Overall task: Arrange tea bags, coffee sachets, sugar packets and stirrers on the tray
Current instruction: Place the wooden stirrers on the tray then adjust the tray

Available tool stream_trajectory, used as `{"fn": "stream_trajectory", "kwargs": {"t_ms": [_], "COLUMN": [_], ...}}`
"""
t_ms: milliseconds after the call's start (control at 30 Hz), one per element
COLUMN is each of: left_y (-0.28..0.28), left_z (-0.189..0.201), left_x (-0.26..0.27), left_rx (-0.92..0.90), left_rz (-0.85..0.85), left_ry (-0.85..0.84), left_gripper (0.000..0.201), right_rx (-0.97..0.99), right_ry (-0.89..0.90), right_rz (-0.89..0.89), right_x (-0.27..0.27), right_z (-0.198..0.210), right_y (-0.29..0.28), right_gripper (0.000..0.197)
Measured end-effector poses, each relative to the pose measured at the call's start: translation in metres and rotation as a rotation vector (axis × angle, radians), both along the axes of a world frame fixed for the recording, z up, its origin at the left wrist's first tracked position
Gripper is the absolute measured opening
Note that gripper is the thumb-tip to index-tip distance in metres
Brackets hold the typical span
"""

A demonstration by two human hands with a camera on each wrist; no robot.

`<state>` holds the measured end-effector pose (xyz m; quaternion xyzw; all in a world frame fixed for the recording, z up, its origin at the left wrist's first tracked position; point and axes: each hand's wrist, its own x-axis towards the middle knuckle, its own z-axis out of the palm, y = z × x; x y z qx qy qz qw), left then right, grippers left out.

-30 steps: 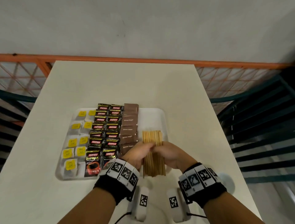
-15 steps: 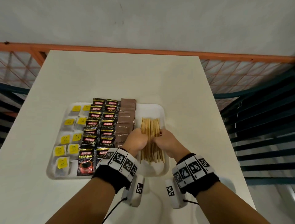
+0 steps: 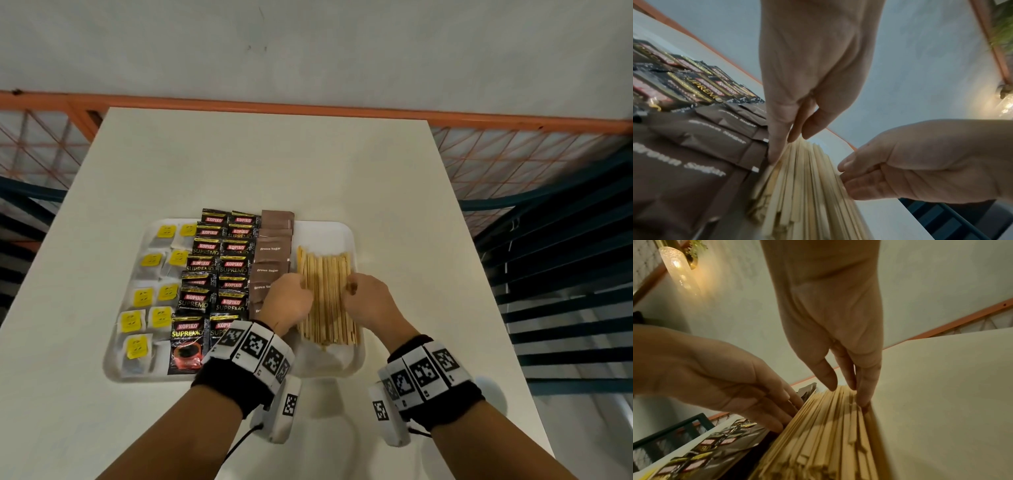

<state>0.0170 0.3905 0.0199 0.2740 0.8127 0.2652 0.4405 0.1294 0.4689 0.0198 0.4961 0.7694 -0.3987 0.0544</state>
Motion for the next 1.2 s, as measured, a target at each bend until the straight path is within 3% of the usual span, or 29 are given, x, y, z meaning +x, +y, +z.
{"fn": "stream_trajectory", "kwargs": {"t_ms": [67, 233, 367, 433, 567, 667, 900, 1067, 1200], "left_y": [-0.001, 0.000, 0.008, 0.014, 0.029, 0.038, 0.047, 0.044, 0.027], "left_z": [0.002, 0.011, 0.016, 0.013, -0.002, -0.009, -0.025, -0.024, -0.009], "left_x": [-0.001, -0.002, -0.009, -0.015, -0.022, -0.018, -0.015, -0.020, -0.027], "left_rx": [-0.025, -0.059, 0.053, 0.124, 0.145, 0.147, 0.200, 0.247, 0.316], "left_rz": [-0.055, -0.150, -0.126, -0.154, -0.433, -0.602, -0.634, -0.579, -0.424], "left_ry": [0.048, 0.144, 0.263, 0.338, 0.502, 0.511, 0.512, 0.472, 0.433], "left_gripper": [0.027, 0.037, 0.037, 0.036, 0.037, 0.044, 0.044, 0.046, 0.045], "right_rx": [0.040, 0.150, 0.302, 0.332, 0.386, 0.473, 0.522, 0.515, 0.469], "right_ry": [-0.008, 0.032, 0.112, 0.135, 0.103, 0.013, 0.143, 0.176, 0.246], "right_rz": [0.007, 0.077, 0.194, 0.298, 0.581, 0.637, 0.612, 0.613, 0.447], "right_x": [0.003, 0.016, 0.026, 0.030, 0.036, 0.034, 0.030, 0.032, 0.049], "right_z": [-0.001, -0.006, -0.009, -0.010, -0.028, -0.038, -0.040, -0.042, -0.040], "right_y": [0.000, -0.003, -0.012, -0.022, -0.041, -0.044, -0.033, -0.033, -0.038], "right_gripper": [0.014, 0.039, 0.040, 0.050, 0.084, 0.097, 0.074, 0.082, 0.075]}}
